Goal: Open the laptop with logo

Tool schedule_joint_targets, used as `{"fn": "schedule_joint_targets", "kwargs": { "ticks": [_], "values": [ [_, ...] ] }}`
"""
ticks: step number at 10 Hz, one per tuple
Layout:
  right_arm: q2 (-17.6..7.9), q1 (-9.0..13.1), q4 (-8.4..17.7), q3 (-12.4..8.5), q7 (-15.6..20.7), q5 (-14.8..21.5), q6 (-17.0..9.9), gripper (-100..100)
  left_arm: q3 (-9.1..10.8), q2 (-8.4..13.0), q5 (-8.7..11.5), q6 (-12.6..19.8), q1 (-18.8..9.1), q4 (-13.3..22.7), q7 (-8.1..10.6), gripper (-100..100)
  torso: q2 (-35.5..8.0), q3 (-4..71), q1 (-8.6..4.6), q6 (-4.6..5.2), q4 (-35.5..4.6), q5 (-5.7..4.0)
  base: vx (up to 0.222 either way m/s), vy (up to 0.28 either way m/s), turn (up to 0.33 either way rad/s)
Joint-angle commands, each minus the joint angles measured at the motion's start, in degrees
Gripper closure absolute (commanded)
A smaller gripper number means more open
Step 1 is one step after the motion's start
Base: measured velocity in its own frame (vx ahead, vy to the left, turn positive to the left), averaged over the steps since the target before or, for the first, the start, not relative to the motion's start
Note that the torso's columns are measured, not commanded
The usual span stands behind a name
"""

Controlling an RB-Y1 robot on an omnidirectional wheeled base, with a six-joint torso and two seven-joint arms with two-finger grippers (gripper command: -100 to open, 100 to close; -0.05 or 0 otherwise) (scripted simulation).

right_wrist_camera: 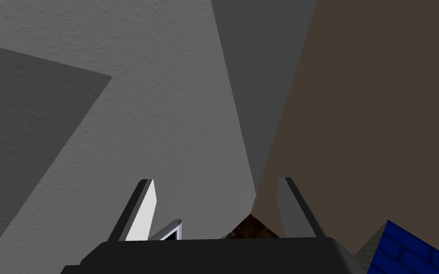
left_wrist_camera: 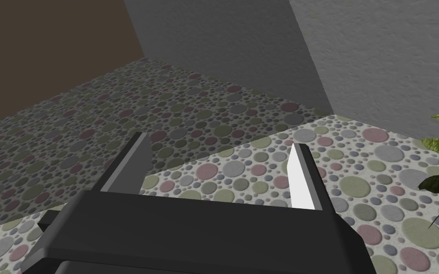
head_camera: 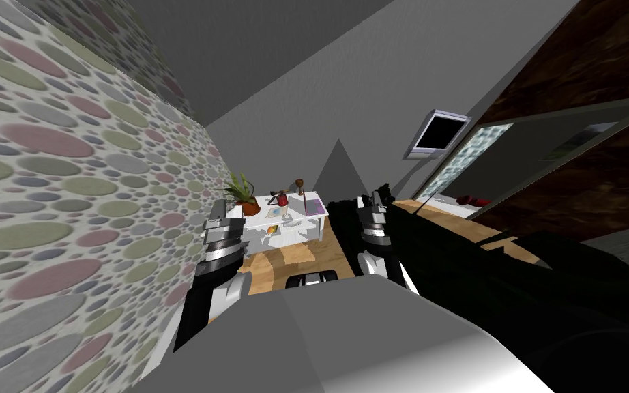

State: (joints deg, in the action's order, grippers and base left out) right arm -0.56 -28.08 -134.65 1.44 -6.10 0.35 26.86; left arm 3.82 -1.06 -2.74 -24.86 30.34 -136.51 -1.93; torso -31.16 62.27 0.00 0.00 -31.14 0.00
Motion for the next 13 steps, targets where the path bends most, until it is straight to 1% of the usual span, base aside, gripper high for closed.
{"fn": "schedule_joint_targets", "kwargs": {
  "ticks": [1, 2, 3, 4, 6, 10, 11, 13],
  "values": [
    [0.0, 0.0, 0.0, 0.0, 0.0, 0.0, 0.0, 0, 0.0, 0.0, 0.0, 0.0, 0.0, 0.0, 0.0, 0, -4.2, 8.5, 0.0, 0.0, -4.2, 0.0, 0.0, 0.0, 0.0],
    [-2.6, -0.2, 0.3, -0.4, 0.5, 1.4, -0.6, -100, 0.0, 0.0, 0.0, 0.0, 0.0, 0.0, 0.0, 0, -8.5, 16.9, 0.0, 0.0, -8.5, 0.0, 0.019, 0.025, 0.044],
    [-3.7, -0.3, 0.5, -0.6, 0.8, 2.3, -1.0, -100, 0.0, 0.0, 0.0, 0.0, 0.0, 0.0, 0.0, 0, -10.4, 20.9, 0.07, -0.01, -10.3, 0.02, 0.028, 0.043, 0.05],
    [-4.8, -0.5, 0.8, -0.9, 1.2, 3.3, -1.4, -100, -0.01, 0.0, 0.0, 0.0, 0.0, 0.0, 0.0, 0, -10.9, 22.0, 0.11, 0.0, -10.9, 0.03, 0.016, 0.056, 0.051],
    [-6.9, -0.9, 1.3, -1.6, 2.2, 6.0, -2.6, -100, -0.01, 0.0, 0.0, 0.0, 0.0, 0.0, 0.0, 0, -11.1, 22.3, 0.04, 0.0, -11.1, 0.01, 0.031, 0.063, 0.055],
    [-10.5, -2.0, 2.3, -3.4, 4.7, 12.7, -5.5, -100, -0.01, 0.0, 0.0, 0.0, 0.0, 0.0, 0.0, 0, -11.1, 22.3, 0.02, 0.0, -11.1, 0.01, 0.056, 0.087, 0.079],
    [-10.5, -2.0, 2.3, -3.4, 4.7, 13.1, -5.5, -100, -0.01, 0.0, 0.0, 0.0, 0.0, 0.0, 0.0, 0, -11.1, 22.3, 0.07, 0.0, -11.1, 0.02, 0.036, 0.071, 0.027],
    [-12.1, -2.7, 2.9, -4.5, 6.3, 16.9, -7.2, -100, -0.01, 0.0, 0.0, 0.0, 0.0, 0.0, 0.0, 0, -11.2, 22.2, -0.11, 0.0, -11.2, -0.03, 0.039, 0.064, 0.079]
  ]
}}
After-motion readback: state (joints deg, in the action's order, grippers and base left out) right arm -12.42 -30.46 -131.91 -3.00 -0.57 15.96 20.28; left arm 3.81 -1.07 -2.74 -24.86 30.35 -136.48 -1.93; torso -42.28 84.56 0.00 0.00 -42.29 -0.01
